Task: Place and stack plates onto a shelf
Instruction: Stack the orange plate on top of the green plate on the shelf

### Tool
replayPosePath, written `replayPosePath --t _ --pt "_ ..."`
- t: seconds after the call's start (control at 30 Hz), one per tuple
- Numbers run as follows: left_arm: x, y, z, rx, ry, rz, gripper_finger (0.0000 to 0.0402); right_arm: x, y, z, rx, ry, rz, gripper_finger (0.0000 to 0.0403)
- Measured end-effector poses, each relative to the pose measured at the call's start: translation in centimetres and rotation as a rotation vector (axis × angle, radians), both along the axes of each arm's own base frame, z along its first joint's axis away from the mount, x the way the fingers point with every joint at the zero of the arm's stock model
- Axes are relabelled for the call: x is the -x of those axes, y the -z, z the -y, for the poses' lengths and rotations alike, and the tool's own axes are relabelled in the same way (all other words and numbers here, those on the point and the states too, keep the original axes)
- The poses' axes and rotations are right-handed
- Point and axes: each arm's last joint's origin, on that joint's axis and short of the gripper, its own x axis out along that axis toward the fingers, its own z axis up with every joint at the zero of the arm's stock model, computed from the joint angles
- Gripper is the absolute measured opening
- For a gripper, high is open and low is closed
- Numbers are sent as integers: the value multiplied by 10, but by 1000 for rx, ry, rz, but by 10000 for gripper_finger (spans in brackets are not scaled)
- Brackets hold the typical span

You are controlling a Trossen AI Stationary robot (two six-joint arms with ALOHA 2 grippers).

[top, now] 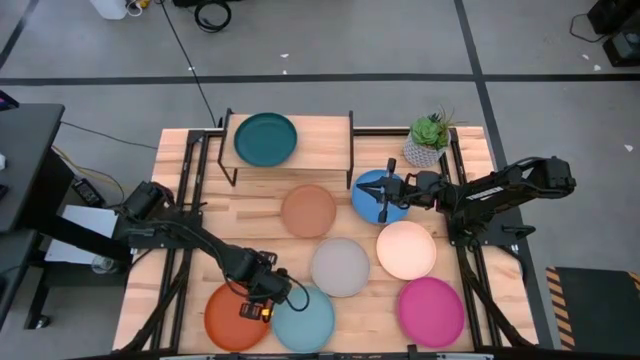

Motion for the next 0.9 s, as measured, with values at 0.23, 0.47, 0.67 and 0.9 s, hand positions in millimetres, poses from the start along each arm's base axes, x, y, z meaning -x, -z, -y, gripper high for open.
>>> replayPosePath --t 0.23,0.47,0.67,0.9 --pt "5 14 6 -92 131 -30 116 0 -1 0 9 -1 5 20" --pt "11 16 4 -72 136 -127 116 0 -1 0 9 -7 4 20" --pt "14 16 3 -70 127 -174 116 0 -1 0 9 -7 3 20" --pt "14 16 3 -69 115 -174 104 0 0 0 8 -7 3 20"
